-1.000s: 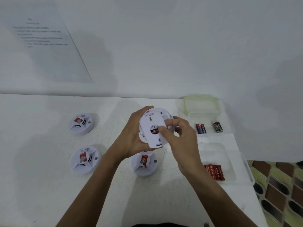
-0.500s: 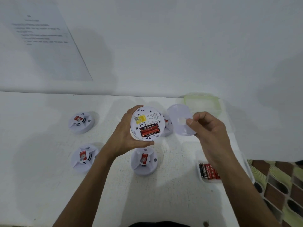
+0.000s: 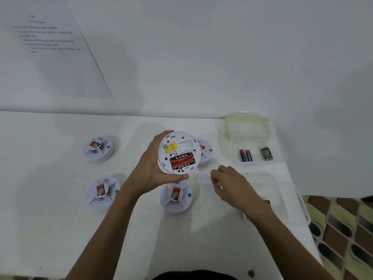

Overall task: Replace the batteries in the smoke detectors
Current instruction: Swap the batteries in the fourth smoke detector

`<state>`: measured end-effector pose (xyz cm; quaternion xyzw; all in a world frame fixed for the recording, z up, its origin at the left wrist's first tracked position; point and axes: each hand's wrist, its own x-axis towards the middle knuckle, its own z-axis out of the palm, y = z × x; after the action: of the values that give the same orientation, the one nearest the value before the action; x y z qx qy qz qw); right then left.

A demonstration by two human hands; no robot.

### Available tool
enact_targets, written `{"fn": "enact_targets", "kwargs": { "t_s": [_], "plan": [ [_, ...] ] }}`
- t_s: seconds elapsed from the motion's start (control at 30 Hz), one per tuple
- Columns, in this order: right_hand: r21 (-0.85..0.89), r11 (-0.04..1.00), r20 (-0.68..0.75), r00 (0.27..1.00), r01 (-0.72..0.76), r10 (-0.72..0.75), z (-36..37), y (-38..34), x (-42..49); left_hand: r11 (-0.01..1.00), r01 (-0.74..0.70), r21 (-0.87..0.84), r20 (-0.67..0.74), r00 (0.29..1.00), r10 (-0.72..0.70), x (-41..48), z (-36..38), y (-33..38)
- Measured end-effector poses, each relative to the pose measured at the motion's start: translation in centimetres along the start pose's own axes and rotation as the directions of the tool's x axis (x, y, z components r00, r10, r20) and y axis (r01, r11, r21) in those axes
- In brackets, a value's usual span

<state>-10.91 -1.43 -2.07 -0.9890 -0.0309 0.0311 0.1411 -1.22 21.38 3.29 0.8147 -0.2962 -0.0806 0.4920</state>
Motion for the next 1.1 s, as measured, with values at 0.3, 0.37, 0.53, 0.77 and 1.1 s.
{"fn": "enact_targets", "kwargs": {
  "t_s": [0.3,0.37,0.53,0.77,1.1],
  "plan": [
    [0.081,0.996,-0.069,0.997,-0.024,0.030,0.1,-0.1,0.3,1.000,-0.019,0.008,0.007,1.000,0.019,0.0,0.1,0.1],
    [0.261,0.965,-0.193,0.978,-0.022,0.074,-1.0,-0.6,0.2,1.000,-0.026,0.008,0.010,1.000,0.026,0.0,0.1,0.0],
    [0.682,0.731,-0.359,0.883,0.026,0.303,-4.8,-4.4,-0.4,0.999,-0.034,0.025,0.004,0.999,0.034,0.2,0.2,0.1],
    [0.813,0.580,-0.318,0.874,0.051,0.368,-5.0,-8.1,-0.7,0.990,-0.082,0.112,-0.027,0.996,0.085,0.5,0.8,0.3],
    [0.829,0.560,-0.353,0.788,0.014,0.504,-4.3,-9.7,-0.2,0.985,-0.123,0.118,-0.062,0.990,0.131,0.6,1.3,0.7]
  ]
}}
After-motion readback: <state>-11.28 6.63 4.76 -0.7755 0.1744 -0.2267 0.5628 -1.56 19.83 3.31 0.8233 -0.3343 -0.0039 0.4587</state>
